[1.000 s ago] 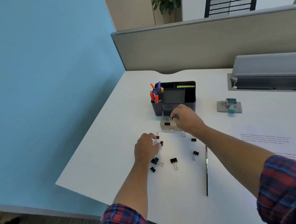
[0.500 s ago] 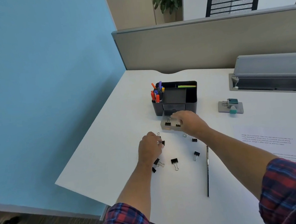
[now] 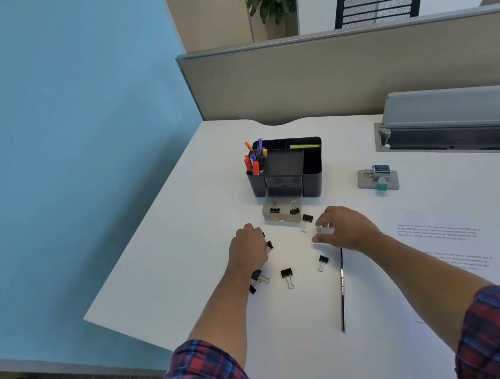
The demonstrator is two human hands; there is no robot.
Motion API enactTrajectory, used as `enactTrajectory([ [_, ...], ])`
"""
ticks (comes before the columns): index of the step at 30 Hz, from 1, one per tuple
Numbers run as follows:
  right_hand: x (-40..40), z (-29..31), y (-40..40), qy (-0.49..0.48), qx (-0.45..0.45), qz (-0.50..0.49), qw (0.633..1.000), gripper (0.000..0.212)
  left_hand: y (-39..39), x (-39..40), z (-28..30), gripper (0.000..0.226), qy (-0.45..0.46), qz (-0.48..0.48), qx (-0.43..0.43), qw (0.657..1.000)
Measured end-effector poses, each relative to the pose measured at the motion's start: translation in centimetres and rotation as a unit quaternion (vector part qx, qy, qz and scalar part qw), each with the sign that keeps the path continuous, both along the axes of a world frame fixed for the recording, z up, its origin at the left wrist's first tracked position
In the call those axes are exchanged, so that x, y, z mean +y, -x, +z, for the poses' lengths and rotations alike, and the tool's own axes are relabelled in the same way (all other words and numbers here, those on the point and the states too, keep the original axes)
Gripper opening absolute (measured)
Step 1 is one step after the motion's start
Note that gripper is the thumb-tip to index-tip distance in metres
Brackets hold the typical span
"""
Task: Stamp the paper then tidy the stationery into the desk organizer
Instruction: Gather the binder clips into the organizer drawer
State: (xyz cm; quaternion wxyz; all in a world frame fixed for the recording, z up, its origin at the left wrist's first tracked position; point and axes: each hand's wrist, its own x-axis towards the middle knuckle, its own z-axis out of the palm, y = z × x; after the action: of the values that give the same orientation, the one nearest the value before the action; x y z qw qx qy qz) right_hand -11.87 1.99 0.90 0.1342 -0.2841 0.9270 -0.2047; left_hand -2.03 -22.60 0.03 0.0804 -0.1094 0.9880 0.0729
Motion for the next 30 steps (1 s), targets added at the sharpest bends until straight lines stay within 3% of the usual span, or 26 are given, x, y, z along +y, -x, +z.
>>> enactTrajectory([
  [7, -1.5, 0.0, -0.1, -0.078, 0.016, 0.031, 0.996, 0.024, 0.0, 0.4, 0.1, 0.027, 0.009, -0.029, -0.035, 0.999],
  [16, -2.8, -0.1, -1.3, -0.078, 0.032, 0.054, 0.995, 0.006, -0.1, 0.3, 0.4, 0.018, -0.017, -0.038, -0.028, 0.999],
  [25, -3.6, -0.1, -1.7, -0.029, -0.069, 0.001, 0.997, 0.024, -0.7, 0.4, 1.2, 0.008, -0.108, -0.004, 0.016, 0.994],
  [30, -3.7, 0.0, -1.8, -0.032, -0.068, 0.019, 0.997, 0.031, -0.9, 0.1, 1.6, 0.01, -0.192, 0.025, 0.042, 0.98],
])
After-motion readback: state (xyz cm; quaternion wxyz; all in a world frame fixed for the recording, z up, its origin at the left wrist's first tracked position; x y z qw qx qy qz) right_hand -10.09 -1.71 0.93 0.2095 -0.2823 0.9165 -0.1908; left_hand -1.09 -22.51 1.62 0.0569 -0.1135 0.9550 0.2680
